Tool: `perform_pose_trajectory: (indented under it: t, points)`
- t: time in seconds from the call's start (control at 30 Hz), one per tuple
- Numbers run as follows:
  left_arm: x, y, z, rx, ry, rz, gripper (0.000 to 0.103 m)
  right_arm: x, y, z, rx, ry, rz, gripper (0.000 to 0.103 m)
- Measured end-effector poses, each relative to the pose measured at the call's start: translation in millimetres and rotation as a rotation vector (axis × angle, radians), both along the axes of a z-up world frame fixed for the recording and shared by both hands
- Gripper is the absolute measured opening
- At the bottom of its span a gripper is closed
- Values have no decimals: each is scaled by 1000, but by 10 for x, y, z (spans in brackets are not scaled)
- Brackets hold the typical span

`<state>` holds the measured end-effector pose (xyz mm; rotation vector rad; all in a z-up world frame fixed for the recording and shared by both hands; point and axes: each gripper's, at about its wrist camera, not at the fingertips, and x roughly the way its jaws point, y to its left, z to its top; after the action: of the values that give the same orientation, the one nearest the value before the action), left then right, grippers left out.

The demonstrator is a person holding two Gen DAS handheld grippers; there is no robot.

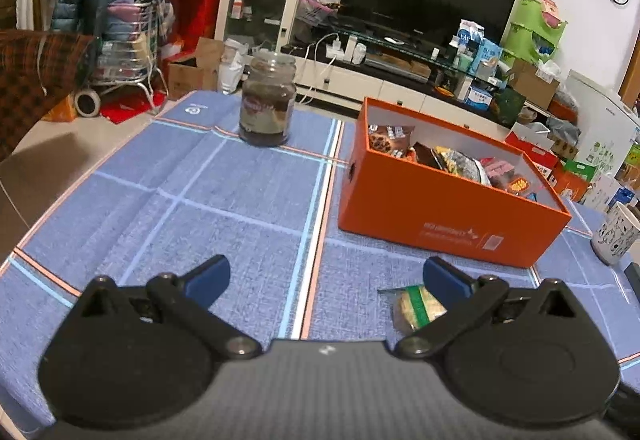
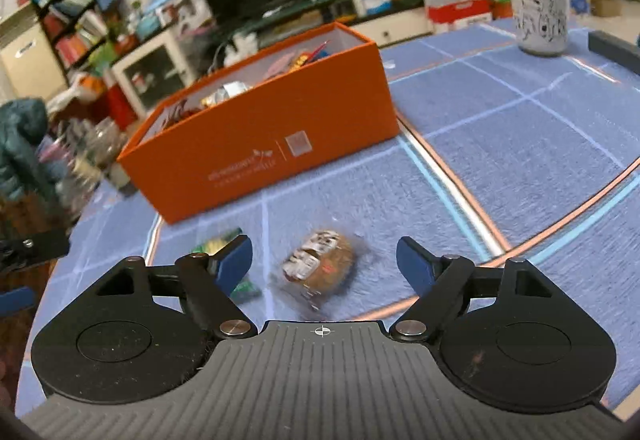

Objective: Organize snacks
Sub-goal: 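Grasp the green-banded cracker packet with left tool while right tool grasps the round bun packet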

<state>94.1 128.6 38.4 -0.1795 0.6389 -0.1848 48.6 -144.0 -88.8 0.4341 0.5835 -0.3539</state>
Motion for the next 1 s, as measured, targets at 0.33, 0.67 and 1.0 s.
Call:
perform_pose_trajectory:
  t: [0.33,0.67,1.0]
  points:
    - [51,39,-22,-7,32,-13,102,154,51,-218,-136,106,37,70]
    - [41,-188,-105,37,42,-48,102,-16,-77,-99,-179,76,118,68]
    - [123,-373,-238,94,57,-42,102,138,29,-258,-201,66,164,54]
